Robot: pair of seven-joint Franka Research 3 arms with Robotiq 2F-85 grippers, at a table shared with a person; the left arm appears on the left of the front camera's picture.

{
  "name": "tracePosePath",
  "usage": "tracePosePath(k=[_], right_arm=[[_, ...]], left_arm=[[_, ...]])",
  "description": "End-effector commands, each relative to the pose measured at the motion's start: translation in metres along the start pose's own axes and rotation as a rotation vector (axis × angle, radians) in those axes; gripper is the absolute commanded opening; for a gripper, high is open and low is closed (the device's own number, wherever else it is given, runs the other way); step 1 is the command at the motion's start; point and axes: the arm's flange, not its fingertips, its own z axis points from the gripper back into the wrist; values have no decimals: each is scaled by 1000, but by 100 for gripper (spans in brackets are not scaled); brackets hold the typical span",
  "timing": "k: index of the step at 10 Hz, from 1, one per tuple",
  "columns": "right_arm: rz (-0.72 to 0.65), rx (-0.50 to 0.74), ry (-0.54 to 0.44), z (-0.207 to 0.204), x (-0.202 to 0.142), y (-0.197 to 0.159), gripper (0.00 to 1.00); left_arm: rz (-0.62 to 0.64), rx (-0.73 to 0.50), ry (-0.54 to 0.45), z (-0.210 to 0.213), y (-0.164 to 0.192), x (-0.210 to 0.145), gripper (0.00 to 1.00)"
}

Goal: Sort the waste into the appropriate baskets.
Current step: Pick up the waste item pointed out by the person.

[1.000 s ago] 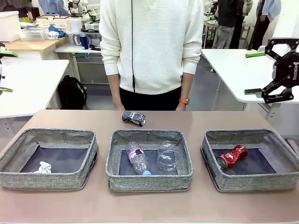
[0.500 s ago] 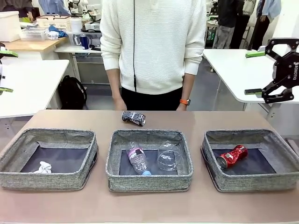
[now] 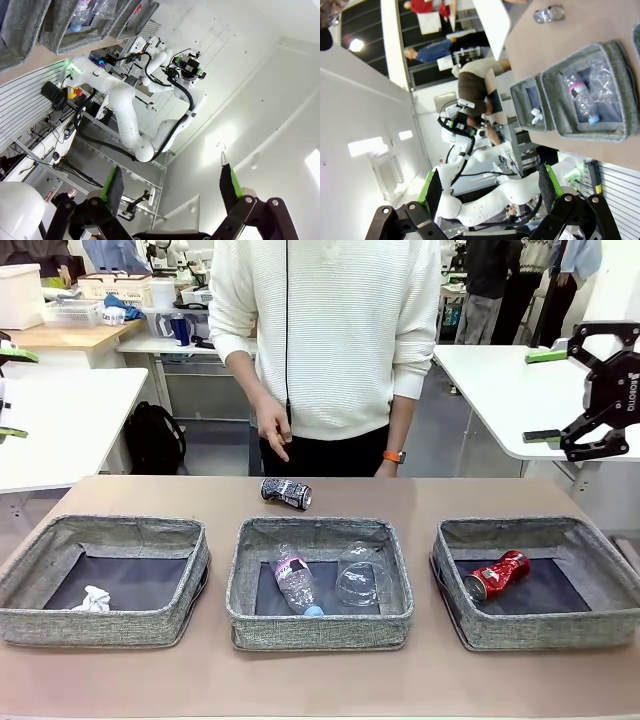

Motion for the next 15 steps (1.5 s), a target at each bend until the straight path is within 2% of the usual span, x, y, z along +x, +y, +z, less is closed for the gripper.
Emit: tracePosePath(k=[1, 7, 8, 10, 11, 12, 13, 15], right_arm=[[6, 26, 4, -1, 0, 3, 100], [6, 26, 4, -1, 0, 3, 100], [6, 26, 4, -1, 0, 3, 100], [6, 26, 4, -1, 0, 3, 100], [6, 26, 4, -1, 0, 3, 100], [6, 26, 4, -1, 0, 3, 100], [6, 26, 4, -1, 0, 3, 100], [6, 26, 4, -1, 0, 3, 100]], left_arm=[[-17, 6, 11, 1, 3, -3, 100], [0, 0, 0, 0, 0, 0, 100], [-240, 174, -82, -23, -12, 12, 100], [-812, 486, -50, -109, -31, 35, 100], [-1018, 567, -29, -142, -36, 41, 100], [-1220, 572, -46, -170, -40, 41, 100], [-1343, 573, -30, -192, -45, 39, 100], [-1563, 684, 45, -233, -63, 28, 100]])
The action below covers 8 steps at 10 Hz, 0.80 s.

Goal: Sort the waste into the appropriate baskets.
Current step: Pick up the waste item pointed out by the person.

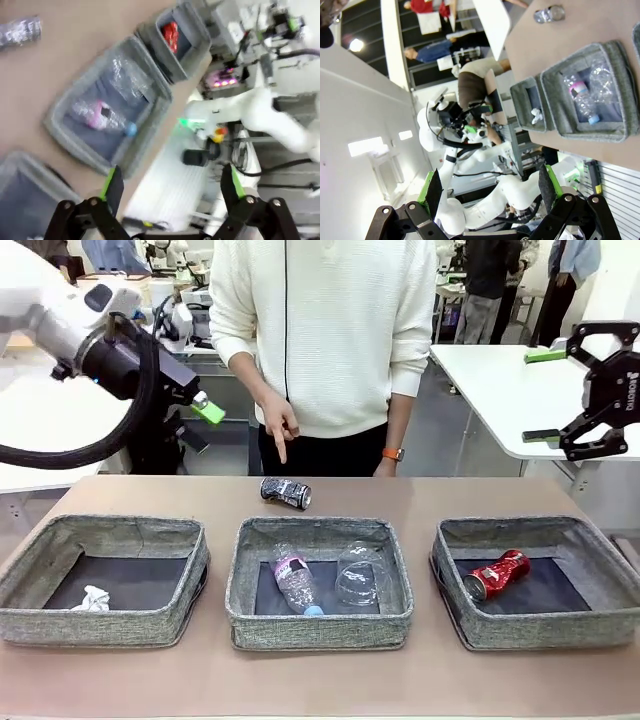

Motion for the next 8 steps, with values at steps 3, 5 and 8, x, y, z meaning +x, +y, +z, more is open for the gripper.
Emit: tracePosePath(k=[3, 5, 8], right_arm=[[6, 26, 4, -1, 0, 3, 100], [6, 26, 4, -1, 0, 3, 100], [6, 26, 4, -1, 0, 3, 100]], left_arm=[[-715, 337, 80, -40, -39, 23, 100], [-812, 525, 234, -65, -38, 32, 100], [-894, 727, 213, -78, -19, 34, 100]])
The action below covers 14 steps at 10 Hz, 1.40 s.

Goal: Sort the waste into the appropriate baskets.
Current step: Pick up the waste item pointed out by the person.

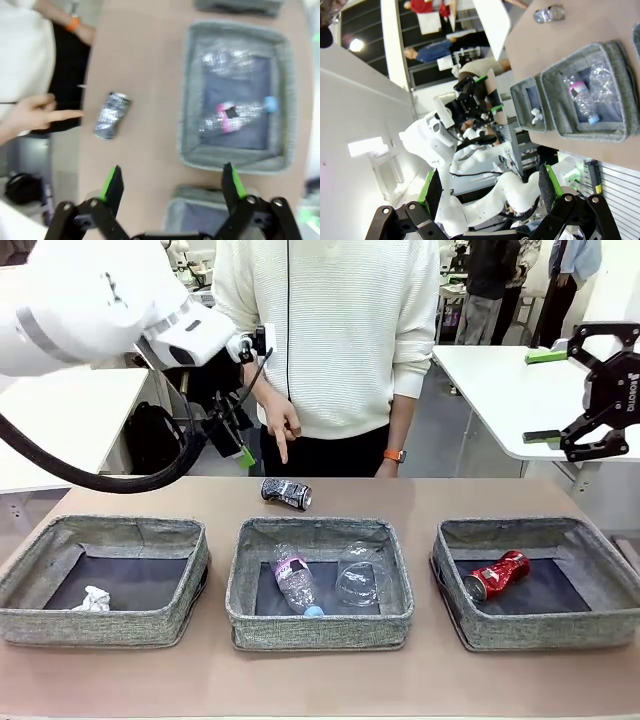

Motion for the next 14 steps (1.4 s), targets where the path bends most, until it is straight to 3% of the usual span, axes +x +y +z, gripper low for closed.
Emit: tracePosePath(k=[1, 2, 8, 9, 11, 13, 14], right_arm=[[6, 26, 4, -1, 0, 3, 100], [6, 26, 4, -1, 0, 3, 100], [6, 26, 4, -1, 0, 3, 100], [6, 26, 4, -1, 0, 3, 100], [6, 26, 4, -1, 0, 3, 100], [6, 26, 4, -1, 0, 3, 100], [6, 26, 4, -1, 0, 3, 100]], left_arm=[[42, 51, 13, -15, -7, -14, 100], [0, 0, 0, 0, 0, 0, 100], [-11, 4, -11, -4, -2, 2, 100], [-40, -4, 114, -12, 5, 7, 100], [-127, -43, 241, -48, 31, 36, 100], [-253, -53, 186, -84, 58, 56, 100], [-280, -41, 210, -101, 68, 60, 100]])
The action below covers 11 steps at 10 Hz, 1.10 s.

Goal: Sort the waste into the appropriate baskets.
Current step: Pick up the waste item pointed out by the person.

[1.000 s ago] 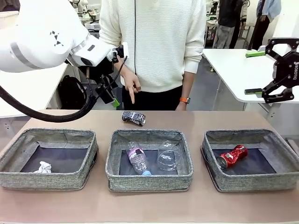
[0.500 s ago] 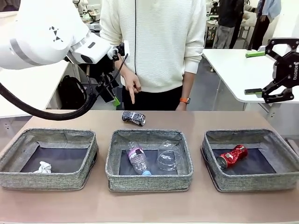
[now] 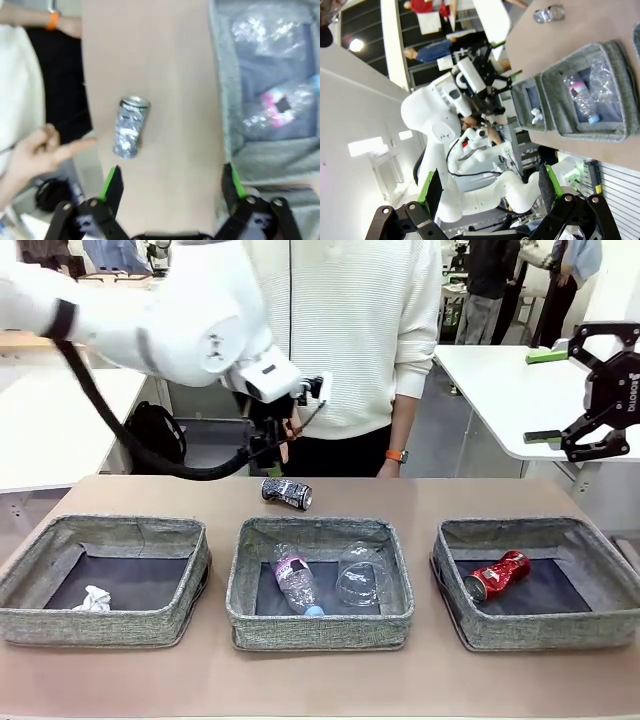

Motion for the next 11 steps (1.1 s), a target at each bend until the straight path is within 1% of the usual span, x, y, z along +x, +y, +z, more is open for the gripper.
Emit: tracePosePath(k=[1, 3, 4, 6, 7, 9, 11], right_arm=[[6, 26, 3, -1, 0, 3, 100], [6, 26, 3, -1, 0, 3, 100], [6, 26, 3, -1, 0, 3, 100], [6, 26, 3, -1, 0, 3, 100], [6, 26, 3, -1, 0, 3, 100], [6, 26, 3, -1, 0, 3, 100], [6, 26, 3, -1, 0, 3, 100]], left_arm=[[-96, 21, -4, -19, 28, 9, 100], [-152, -9, 34, -43, 36, 15, 100], [-180, -26, 78, -59, 39, 20, 100], [-262, -65, 93, -92, 44, 23, 100], [-276, -29, 156, -109, 47, 23, 100], [-297, -17, 190, -127, 55, 25, 100], [-304, -61, 190, -141, 65, 22, 100]])
